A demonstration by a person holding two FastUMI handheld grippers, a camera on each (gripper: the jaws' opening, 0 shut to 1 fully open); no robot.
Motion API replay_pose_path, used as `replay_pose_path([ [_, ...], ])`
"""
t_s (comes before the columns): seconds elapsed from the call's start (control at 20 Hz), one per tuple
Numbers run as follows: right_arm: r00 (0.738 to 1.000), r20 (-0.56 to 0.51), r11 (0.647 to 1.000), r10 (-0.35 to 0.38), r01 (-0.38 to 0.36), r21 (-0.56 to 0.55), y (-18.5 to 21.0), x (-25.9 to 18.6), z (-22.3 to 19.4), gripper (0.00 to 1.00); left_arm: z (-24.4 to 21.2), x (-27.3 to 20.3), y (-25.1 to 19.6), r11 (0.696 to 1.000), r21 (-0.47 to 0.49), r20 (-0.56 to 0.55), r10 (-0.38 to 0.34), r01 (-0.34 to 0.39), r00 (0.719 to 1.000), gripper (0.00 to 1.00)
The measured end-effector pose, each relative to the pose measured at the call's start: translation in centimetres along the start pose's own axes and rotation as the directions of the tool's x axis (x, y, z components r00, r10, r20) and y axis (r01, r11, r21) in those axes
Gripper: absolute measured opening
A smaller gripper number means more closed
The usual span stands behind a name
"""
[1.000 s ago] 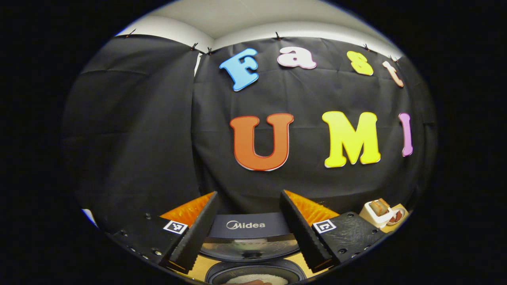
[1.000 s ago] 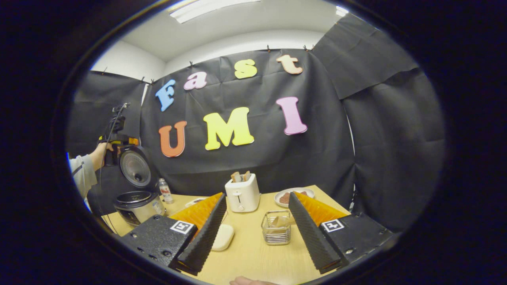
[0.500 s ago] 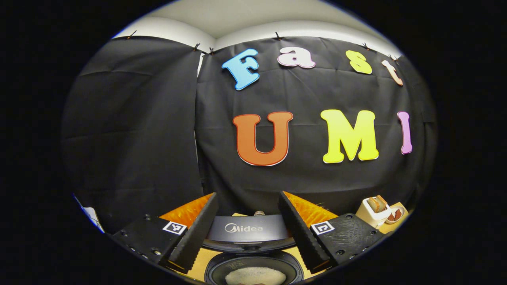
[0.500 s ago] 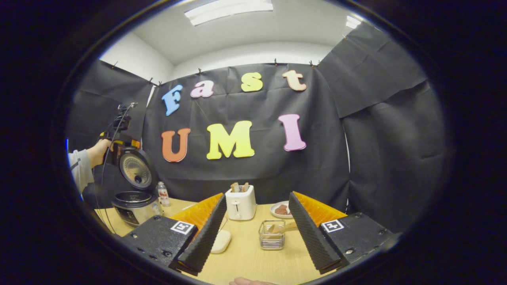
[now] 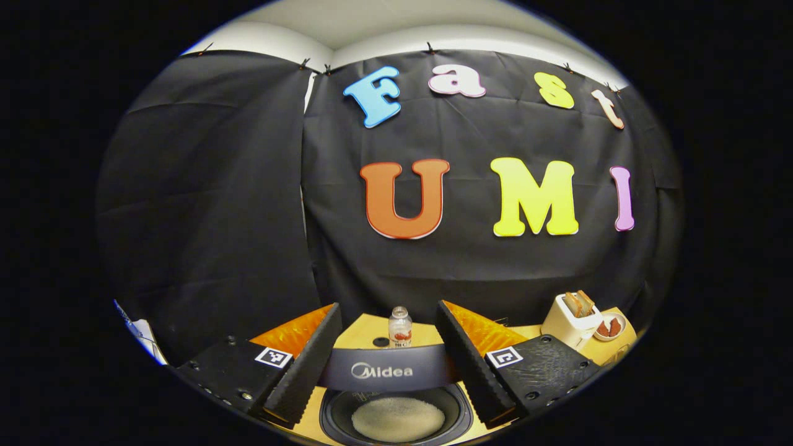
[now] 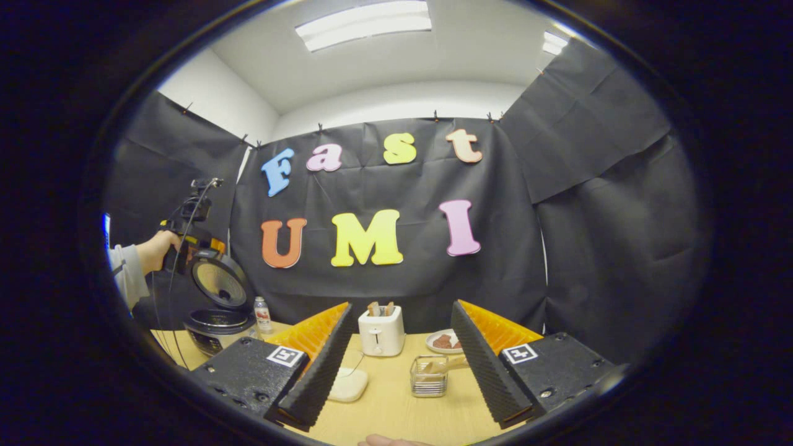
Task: Close the left gripper, press the button to open the rice cooker; take a wooden spoon from the chopstick holder with the right hand, scoop a spoonful of rice and pour it into the rice cooker, then put the wooden spoon back into the chopstick holder.
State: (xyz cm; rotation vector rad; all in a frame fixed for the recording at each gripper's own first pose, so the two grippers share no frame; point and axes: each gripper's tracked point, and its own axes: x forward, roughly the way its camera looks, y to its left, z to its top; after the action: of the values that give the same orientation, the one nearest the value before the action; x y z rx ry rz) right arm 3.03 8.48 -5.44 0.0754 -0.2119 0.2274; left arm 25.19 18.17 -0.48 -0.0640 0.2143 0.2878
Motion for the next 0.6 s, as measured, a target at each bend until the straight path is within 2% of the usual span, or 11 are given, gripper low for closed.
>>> replay_pose_path([
  [0.05,1.0,0.004,1.0,0.007,-0.007,-0.003,0.3,-0.1,0.1,0.94,-2.0,-0.2,-0.4,1.0,-0.01,-0.076,-0.007,0.006,0.997,0.99],
  [0.1,1.0,0.003,1.0,0.009,-0.009,-0.004,0.3,-0.1,0.0,1.0,-3.5,0.0,-0.1,1.0,-0.002,-0.113,0.011,-0.012,0.994,0.9],
  [0.15,1.0,-0.001,1.0,0.009,-0.009,-0.004,0.3,-0.2,-0.1,1.0,-4.6,0.7,-0.4,1.0,0.011,-0.122,0.0,0.001,0.993,0.75],
  [0.25,1.0,-0.008,1.0,0.013,-0.013,0.003,0.4,0.0,-0.2,1.0,-5.9,0.2,-1.6,0.999,0.023,-0.14,-0.038,0.041,0.989,0.86],
  [0.35,1.0,-0.024,1.0,0.019,-0.019,0.013,0.6,0.1,-0.7,1.0,-7.9,0.2,-2.2,0.998,0.018,-0.185,-0.056,0.06,0.981,0.86],
  [0.4,0.999,-0.031,1.0,0.022,-0.021,0.018,0.6,0.1,-0.9,1.0,-9.0,0.2,-2.6,0.998,0.001,-0.219,-0.068,0.07,0.973,0.95],
  [0.45,0.999,-0.031,1.0,0.022,-0.021,0.021,0.6,0.1,-0.8,0.94,-9.8,0.2,-2.9,0.997,-0.019,-0.242,-0.083,0.081,0.967,0.86],
  [0.5,1.0,-0.017,0.999,0.017,-0.017,0.028,0.5,-0.1,-0.3,1.0,-10.0,0.1,-3.2,0.995,-0.03,-0.243,-0.096,0.091,0.965,0.86],
  [0.6,1.0,0.027,0.999,0.015,-0.016,0.035,0.3,-0.6,1.0,1.0,-9.8,0.4,-3.3,0.993,-0.026,-0.232,-0.118,0.115,0.966,0.86],
])
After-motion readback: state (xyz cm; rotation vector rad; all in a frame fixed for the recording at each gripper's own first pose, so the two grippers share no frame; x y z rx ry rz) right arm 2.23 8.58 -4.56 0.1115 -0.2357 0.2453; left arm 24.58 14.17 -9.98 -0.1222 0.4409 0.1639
